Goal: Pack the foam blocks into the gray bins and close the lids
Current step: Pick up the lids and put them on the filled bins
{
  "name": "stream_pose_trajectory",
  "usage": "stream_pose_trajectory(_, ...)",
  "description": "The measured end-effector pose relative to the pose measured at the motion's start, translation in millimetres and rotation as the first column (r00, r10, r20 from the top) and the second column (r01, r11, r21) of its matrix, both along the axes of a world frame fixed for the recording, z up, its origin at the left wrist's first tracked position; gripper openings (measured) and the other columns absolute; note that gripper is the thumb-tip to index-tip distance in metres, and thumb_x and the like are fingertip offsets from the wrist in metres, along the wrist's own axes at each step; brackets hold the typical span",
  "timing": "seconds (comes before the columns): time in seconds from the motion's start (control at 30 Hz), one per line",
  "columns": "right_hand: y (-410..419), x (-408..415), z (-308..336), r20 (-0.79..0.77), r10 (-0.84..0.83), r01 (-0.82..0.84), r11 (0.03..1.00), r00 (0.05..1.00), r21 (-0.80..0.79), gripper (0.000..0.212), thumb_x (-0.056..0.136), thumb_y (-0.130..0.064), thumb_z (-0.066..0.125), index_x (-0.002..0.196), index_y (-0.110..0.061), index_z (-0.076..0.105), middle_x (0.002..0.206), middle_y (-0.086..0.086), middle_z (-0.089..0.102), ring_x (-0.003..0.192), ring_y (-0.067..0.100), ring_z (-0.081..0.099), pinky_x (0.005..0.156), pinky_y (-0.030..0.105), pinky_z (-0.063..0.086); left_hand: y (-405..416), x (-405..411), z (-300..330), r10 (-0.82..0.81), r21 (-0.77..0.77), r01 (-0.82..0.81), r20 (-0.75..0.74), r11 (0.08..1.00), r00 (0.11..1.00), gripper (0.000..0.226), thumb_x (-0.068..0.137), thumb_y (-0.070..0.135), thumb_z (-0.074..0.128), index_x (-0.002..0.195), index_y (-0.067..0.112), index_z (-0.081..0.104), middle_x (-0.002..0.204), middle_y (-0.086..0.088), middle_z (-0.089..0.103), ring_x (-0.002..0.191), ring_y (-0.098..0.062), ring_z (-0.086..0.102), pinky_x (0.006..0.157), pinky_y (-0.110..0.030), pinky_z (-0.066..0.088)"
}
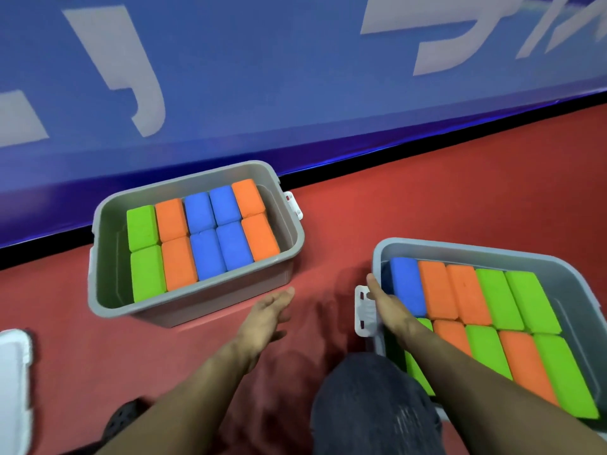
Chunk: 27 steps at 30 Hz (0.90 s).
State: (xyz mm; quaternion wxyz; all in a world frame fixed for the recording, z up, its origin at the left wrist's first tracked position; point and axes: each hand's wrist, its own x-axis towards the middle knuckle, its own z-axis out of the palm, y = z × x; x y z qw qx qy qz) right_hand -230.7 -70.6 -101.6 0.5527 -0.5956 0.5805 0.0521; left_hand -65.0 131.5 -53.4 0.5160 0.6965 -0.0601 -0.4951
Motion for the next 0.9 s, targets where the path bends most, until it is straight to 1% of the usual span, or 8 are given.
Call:
stream_pose_trajectory(0.17,18,7,6,0.083,0.036,-0.048,0.989,0.996,0.140,0.092,0.063,-0.096,0.046,0.132,-0.036,0.055,0.130,-0.007,0.056,0.124,0.017,0.054,0.116,0.041,0.038,15,5,-3,0.063,0.022,-0.062,-0.062,0.998,0.996,0.027,0.097,0.051,0.057,0.109,0.029,0.065,0.115,0.009,0.068,0.110,-0.017,0.064,0.105,-0.045,0.048)
stream_pose_trajectory(0.3,22,8,42,0.046,0.102,-0.108,0.979,0.994,0.175,0.069,0.084,-0.086,0.040,0.122,-0.031,0.058,0.114,-0.004,0.062,0.094,0.019,0.062,0.078,0.035,0.052,27,7,13,0.055,-0.041,-0.059,-0.108,0.997,0.993,0.029,0.096,0.056,0.055,0.110,0.031,0.063,0.119,0.009,0.067,0.112,-0.015,0.064,0.104,-0.043,0.047)
stream_pose_trajectory(0.43,20,25,118,-0.064,0.271,-0.270,0.962,0.960,0.022,0.068,0.097,-0.071,0.035,0.155,-0.036,0.032,0.155,-0.009,0.035,0.144,0.024,0.037,0.108,0.046,0.037,42,9,31,0.039,-0.125,-0.055,-0.124,0.991,0.992,0.037,0.096,0.058,0.055,0.121,0.031,0.059,0.125,0.004,0.065,0.115,-0.018,0.064,0.110,-0.048,0.044)
stream_pose_trajectory(0.57,20,41,156,-0.109,0.425,-0.437,0.890,0.898,-0.128,0.061,0.103,-0.059,0.038,0.158,-0.034,0.026,0.162,-0.011,0.028,0.146,0.024,0.034,0.109,0.047,0.038,44,9,38,0.005,-0.150,-0.022,-0.108,0.988,0.994,0.053,0.093,0.061,0.056,0.134,0.027,0.056,0.127,0.005,0.066,0.114,-0.017,0.065,0.107,-0.048,0.048)
stream_pose_trajectory(0.63,23,41,141,-0.147,0.440,-0.460,0.874,0.886,-0.156,0.064,0.105,-0.052,0.042,0.159,-0.023,0.026,0.163,-0.002,0.032,0.146,0.024,0.035,0.111,0.034,0.035,40,10,34,-0.011,-0.164,-0.006,-0.107,0.986,0.994,0.057,0.091,0.063,0.059,0.135,0.027,0.057,0.127,0.006,0.067,0.114,-0.015,0.066,0.104,-0.045,0.050)
stream_pose_trajectory(0.7,30,29,108,-0.182,0.410,-0.436,0.888,0.894,-0.144,0.064,0.106,-0.047,0.044,0.157,-0.012,0.029,0.159,0.001,0.036,0.146,0.023,0.037,0.109,0.023,0.032,36,10,26,-0.018,-0.152,0.000,-0.119,0.988,0.993,0.064,0.084,0.066,0.062,0.134,0.026,0.058,0.127,0.007,0.067,0.115,-0.015,0.066,0.103,-0.044,0.051)
stream_pose_trajectory(0.8,46,0,60,-0.178,0.277,-0.300,0.947,0.944,-0.117,0.069,0.104,-0.047,0.047,0.155,-0.004,0.028,0.158,0.006,0.039,0.145,0.026,0.039,0.117,0.030,0.029,36,5,8,-0.019,-0.125,0.001,-0.141,0.992,0.990,0.054,0.091,0.061,0.060,0.132,0.026,0.058,0.128,0.005,0.067,0.115,-0.015,0.066,0.099,-0.041,0.052)
stream_pose_trajectory(0.9,61,-23,32,0.002,0.095,-0.095,0.992,0.995,-0.083,0.062,0.105,-0.041,0.049,0.153,-0.004,0.034,0.152,0.000,0.043,0.145,0.022,0.039,0.113,0.027,0.027,41,-3,-8,0.001,-0.069,-0.013,-0.174,0.998,0.985,0.048,0.094,0.057,0.057,0.130,0.025,0.059,0.127,0.005,0.067,0.115,-0.016,0.065,0.088,-0.037,0.054)
